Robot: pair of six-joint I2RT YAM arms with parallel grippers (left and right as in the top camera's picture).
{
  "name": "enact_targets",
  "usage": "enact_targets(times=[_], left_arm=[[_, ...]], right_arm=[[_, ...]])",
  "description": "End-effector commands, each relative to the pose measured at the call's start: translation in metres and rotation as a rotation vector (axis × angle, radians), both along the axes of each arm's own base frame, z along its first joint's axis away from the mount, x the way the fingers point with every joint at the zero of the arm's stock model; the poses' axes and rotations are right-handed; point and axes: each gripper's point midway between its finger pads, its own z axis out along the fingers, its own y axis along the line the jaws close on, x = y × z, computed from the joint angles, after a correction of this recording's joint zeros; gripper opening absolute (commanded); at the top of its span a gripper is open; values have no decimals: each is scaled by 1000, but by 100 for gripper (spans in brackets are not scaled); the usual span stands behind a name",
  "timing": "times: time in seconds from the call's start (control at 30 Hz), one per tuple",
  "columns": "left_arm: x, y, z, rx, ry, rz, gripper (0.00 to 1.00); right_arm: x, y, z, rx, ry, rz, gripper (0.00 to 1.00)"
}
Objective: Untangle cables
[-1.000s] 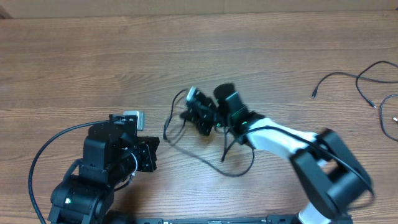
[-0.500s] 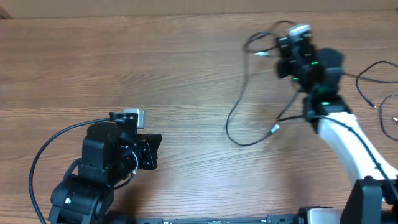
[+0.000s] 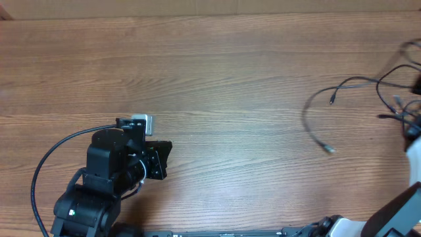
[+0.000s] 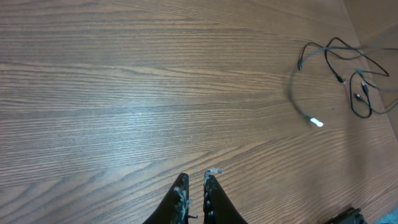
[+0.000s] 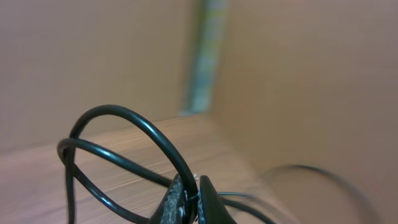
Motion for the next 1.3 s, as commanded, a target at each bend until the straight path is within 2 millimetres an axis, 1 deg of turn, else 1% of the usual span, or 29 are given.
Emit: enact_targets(times=[0.0,0.1,0.17,0.2,0.23,0.27,0.3,0.37,0.43,0.47,0.53,0.63,0.67,0.73,0.8,0.83,0.9,1.0,1.07,1.1,1.2,1.27], left_arm=[[-2,-4,1,-24,4,-6,10],[0,-4,3,-28,-2,-4,10],[1,-5,4,-30,-9,-4,11],[1,-5,4,-31,-12,-5,11],[1,-5,5,-31,-13,-4,11],[2,-5,5,-31,-14,-4,11],[1,-5,5,-32,-14,-5,11],[1,-5,4,-33,-11,-8,11],[0,-7,5,-39,-8,-17,11],[-1,-8,5,-44,-7,-22,12],[-2,-9,5,-46,-7,-30,11],[0,-9,7,-47,-17,-30,11],[2,-10,9,-47,-35,-35,11],[8,-12,18,-57,-80,-37,11],[16,-14,29,-71,-136,-38,13],[20,-15,36,-78,-172,-42,13],[25,-16,49,-76,-239,-55,14],[30,-14,66,-37,-322,-68,14],[37,-2,77,16,-369,-10,14],[39,2,81,32,-383,11,14],[45,19,96,79,-425,105,14],[47,26,106,88,-450,141,14]], right_arm=[[-41,-55,45,14,-143,-257,4],[-82,-90,54,50,-223,-473,4],[-100,-102,56,49,-244,-580,4],[-105,-104,54,46,-241,-610,8],[-105,-106,52,48,-236,-617,33],[-102,-106,49,53,-231,-608,90],[-96,-105,44,63,-221,-579,100],[-84,-99,37,86,-201,-514,100],[-66,-86,34,109,-190,-408,100],[-56,-78,34,118,-190,-349,100],[-34,-55,37,136,-189,-208,100],[1,-1,46,164,-191,71,100],[12,23,51,178,-197,182,100],[25,68,65,217,-224,369,100],[31,100,79,278,-262,467,100],[32,113,86,300,-277,493,100],[31,140,101,289,-283,544,100],[17,178,120,255,-263,597,100],[1,200,131,250,-252,586,100],[-4,208,135,239,-249,584,100],[-24,241,152,128,-239,633,100],[-37,264,160,64,-233,686,100]])
